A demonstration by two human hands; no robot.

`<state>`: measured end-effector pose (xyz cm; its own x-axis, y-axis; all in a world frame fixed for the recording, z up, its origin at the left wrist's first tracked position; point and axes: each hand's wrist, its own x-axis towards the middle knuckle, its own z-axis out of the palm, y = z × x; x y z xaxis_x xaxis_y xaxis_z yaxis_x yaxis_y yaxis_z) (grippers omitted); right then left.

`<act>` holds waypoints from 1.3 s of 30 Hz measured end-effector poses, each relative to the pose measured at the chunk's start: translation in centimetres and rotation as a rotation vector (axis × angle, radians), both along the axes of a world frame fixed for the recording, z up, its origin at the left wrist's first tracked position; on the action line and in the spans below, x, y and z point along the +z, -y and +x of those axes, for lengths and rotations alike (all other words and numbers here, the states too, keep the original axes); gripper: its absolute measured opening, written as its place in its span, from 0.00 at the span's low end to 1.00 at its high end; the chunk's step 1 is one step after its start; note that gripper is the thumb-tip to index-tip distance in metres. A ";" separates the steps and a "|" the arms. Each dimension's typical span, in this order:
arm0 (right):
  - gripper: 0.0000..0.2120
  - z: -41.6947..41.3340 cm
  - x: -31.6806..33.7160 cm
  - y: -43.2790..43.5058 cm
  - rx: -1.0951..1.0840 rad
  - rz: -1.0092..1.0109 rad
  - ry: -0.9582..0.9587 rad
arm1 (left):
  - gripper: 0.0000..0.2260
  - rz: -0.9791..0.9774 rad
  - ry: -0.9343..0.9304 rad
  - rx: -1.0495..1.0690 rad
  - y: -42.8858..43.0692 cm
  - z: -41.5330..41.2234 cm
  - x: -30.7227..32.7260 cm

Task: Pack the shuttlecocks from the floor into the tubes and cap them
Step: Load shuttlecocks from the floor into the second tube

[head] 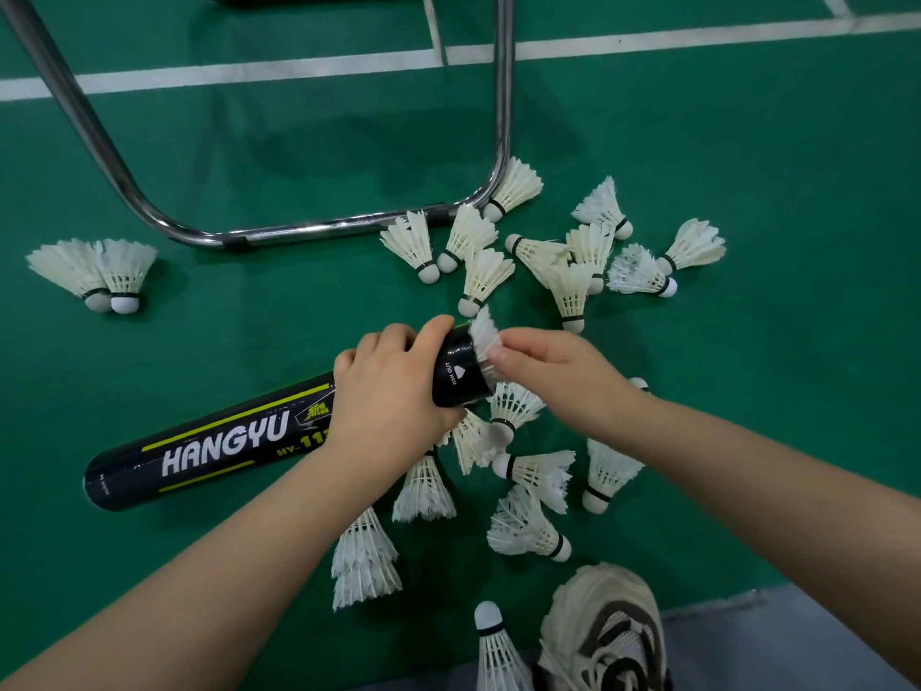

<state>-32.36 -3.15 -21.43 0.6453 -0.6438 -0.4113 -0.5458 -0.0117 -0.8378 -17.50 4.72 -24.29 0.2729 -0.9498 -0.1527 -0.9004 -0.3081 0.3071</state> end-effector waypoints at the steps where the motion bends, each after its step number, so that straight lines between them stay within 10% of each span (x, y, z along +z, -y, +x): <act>1: 0.09 -0.1 0.2 -0.1 0.041 0.135 0.047 | 0.34 -0.011 -0.005 0.005 0.0 0.0 0.2; 6: 0.28 -0.1 0.1 -0.2 0.235 0.364 0.017 | 0.35 -0.029 -0.011 -0.013 -0.5 -0.6 0.7; 15: 0.05 0.6 -0.4 0.3 0.308 0.453 -0.084 | 0.35 -0.006 -0.008 -0.059 -0.6 -2.0 0.3; 24: 0.05 -4.1 -4.2 3.8 -0.442 0.000 -0.088 | 0.36 0.030 0.004 -0.014 0.5 -1.2 -0.7; 29: 0.16 -5.0 -8.2 3.9 -0.285 0.069 -0.434 | 0.36 0.050 0.024 -0.001 -0.2 -0.9 -0.9; 39: 0.07 -2.6 -5.4 4.5 -0.342 -0.228 -0.145 | 0.35 0.036 0.005 0.004 -0.8 -0.6 -0.8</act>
<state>-34.99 -7.68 -26.79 0.3252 -0.8952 -0.3047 -0.6622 0.0144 -0.7492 -18.13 5.52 -25.11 0.2779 -0.9425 -0.1855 -0.9007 -0.3228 0.2908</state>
